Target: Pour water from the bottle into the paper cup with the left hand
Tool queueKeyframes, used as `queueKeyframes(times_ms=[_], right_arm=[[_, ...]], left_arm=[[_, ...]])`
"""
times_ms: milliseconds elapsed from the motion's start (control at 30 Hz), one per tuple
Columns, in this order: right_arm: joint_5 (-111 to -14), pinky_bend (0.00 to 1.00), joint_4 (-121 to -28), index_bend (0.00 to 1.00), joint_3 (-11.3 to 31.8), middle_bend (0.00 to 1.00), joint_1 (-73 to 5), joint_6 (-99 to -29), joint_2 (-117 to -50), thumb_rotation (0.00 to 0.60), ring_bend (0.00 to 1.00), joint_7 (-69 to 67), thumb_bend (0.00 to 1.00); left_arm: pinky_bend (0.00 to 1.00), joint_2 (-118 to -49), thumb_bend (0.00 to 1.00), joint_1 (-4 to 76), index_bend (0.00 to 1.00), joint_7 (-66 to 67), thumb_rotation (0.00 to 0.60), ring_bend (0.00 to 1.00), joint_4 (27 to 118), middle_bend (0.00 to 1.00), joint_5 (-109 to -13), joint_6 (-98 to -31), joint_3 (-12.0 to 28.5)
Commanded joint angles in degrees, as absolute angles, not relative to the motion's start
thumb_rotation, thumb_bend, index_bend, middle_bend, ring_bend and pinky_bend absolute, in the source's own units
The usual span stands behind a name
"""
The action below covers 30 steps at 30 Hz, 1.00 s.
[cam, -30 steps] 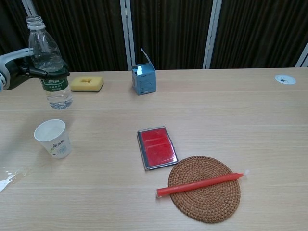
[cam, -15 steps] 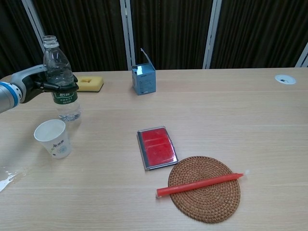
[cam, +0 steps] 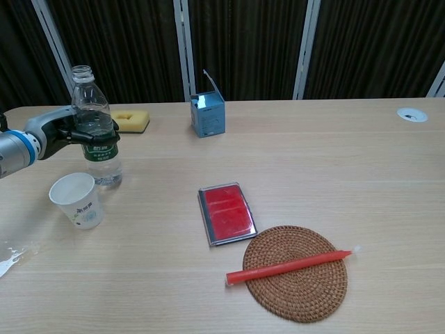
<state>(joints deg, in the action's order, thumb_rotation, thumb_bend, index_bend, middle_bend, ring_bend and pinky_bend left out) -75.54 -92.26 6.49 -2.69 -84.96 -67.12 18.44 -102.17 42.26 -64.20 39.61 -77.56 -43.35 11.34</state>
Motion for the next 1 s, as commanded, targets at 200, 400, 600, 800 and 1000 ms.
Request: queueKeyframes(times_ms=[200, 400, 600, 800, 1000], right_arm=[[-75.46, 0.0, -92.28, 0.0, 6.44, 0.0, -2.76, -84.88, -67.17, 0.6, 0.0, 18.54, 0.0], [-75.37, 0.0, -92.29, 0.0, 6.42, 0.0, -2.73, -84.88, -67.16, 0.6, 0.0, 18.54, 0.0], [-75.32, 0.0, -92.24, 0.0, 6.39, 0.0, -2.74, -84.84, -67.14, 0.6, 0.0, 18.45, 0.0], [-75.27, 0.0, -92.23, 0.0, 6.39, 0.0, -2.77, -84.8, -67.16, 0.6, 0.0, 18.46, 0.0], [-75.31, 0.0, -92.22, 0.0, 6.35, 0.0, -2.76, -84.87, -67.19, 0.6, 0.0, 18.51, 0.0]], left_arm=[[0.32, -102.97, 0.42, 42.56, 0.57, -65.48, 0.6, 0.28, 38.24, 0.43, -77.87, -42.3, 10.97], [0.28, -103.35, 0.26, 42.5, 0.52, -66.02, 0.6, 0.25, 37.8, 0.39, -78.21, -42.19, 10.6], [0.22, -103.5, 0.09, 42.07, 0.47, -67.37, 0.6, 0.21, 37.23, 0.33, -79.44, -43.12, 9.61], [0.2, -103.72, 0.07, 41.78, 0.4, -68.97, 0.6, 0.17, 36.39, 0.27, -79.88, -43.18, 9.1], [0.08, -103.51, 0.04, 41.5, 0.15, -70.12, 0.6, 0.05, 36.1, 0.11, -80.57, -43.71, 8.52]])
